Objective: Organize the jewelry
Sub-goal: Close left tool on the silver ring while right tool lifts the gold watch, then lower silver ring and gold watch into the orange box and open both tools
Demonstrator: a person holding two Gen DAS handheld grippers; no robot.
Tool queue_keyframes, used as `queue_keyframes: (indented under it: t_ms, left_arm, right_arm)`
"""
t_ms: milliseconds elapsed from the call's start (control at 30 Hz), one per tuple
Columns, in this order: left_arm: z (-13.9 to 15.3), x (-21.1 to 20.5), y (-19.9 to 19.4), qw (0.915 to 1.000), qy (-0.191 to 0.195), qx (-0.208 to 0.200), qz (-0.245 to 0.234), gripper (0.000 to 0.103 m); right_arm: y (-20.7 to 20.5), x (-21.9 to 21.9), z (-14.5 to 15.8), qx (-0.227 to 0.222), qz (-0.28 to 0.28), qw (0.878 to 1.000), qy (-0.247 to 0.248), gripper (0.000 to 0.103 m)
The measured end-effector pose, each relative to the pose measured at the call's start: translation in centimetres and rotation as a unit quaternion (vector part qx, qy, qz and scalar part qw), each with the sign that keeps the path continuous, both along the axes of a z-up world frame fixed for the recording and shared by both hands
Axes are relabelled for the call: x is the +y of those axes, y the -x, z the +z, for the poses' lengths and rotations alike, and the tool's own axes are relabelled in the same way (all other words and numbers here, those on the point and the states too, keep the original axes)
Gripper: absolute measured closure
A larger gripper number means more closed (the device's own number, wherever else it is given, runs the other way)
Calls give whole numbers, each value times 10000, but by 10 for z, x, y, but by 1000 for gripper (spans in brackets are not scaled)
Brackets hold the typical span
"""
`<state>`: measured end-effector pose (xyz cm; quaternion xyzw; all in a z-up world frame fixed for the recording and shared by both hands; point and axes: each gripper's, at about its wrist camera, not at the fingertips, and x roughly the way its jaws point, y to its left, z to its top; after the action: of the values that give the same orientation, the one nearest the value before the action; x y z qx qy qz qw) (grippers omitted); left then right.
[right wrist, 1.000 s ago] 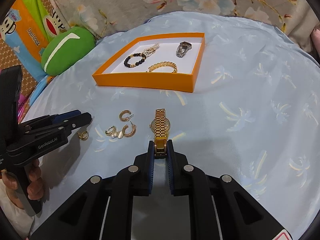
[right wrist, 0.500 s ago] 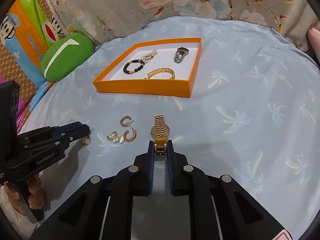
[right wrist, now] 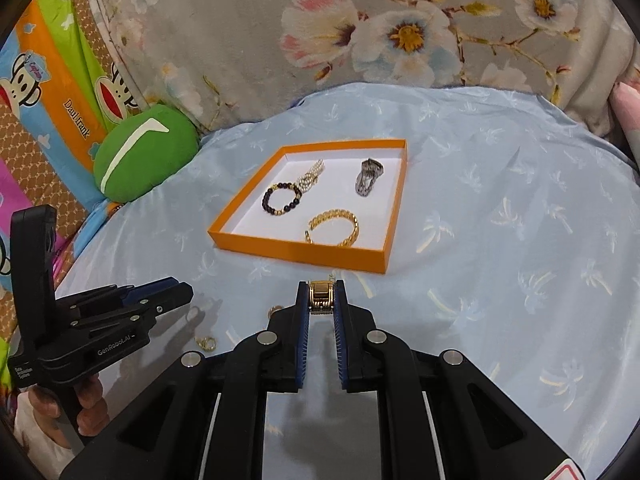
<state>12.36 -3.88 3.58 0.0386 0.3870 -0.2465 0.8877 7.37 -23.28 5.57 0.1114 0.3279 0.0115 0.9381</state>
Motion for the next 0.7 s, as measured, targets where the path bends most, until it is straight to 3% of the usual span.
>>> queue_keyframes:
  t_ms: [367,500,700]
  left_arm:
    - [38,-32,-73,9993,74,-358,31,80]
    - [35,-53,-106,9992,20,-381,97,80]
    - [0,-73,-138,9998,-154,-26,139,80]
  right_arm:
    - [-97,-10,36,-381,75,9992,-46,92]
    - [-137,-12,22,-285,145,9991,-269,92]
    - [-167,-10,-19,218,117,9996,-117,92]
